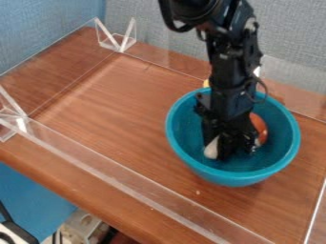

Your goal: Remove the mushroom from the blue bowl and put it on the table

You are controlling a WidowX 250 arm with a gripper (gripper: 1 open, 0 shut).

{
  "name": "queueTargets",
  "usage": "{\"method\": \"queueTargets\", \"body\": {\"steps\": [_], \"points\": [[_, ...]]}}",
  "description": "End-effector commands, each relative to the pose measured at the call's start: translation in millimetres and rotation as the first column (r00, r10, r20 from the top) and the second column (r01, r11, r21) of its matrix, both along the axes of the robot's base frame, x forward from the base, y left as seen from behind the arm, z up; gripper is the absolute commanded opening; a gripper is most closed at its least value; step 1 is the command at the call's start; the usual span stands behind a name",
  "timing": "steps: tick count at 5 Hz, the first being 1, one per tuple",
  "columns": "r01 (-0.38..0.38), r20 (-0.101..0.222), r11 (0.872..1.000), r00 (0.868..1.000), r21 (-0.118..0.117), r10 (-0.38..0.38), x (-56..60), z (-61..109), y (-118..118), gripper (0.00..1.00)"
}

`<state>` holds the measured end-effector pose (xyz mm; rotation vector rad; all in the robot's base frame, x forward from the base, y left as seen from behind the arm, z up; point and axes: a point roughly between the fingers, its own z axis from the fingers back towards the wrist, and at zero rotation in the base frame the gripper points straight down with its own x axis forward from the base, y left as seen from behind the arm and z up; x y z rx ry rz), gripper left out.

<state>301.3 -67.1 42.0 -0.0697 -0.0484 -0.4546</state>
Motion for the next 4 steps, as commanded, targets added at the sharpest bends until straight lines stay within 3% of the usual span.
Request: {"method": "queueTargets", "body": {"steps": [1,2,3,4], "points": [[-0.078,0.084,0.997,0.993,-0.013,0.079,9.0,31.8,-11.6,0.0],[-0.166,0.106,0.986,0.98,-0.018,0.167,8.6,45.9,-18.3,0.0],[-0.225,0.128,0.974,0.965,-0.033,0.227,16.7,66.8,-12.0,0.0],[-0.307,0.151,0.95,0.938,-0.048,0.311,27.2,88.4,3.5,0.0]]}}
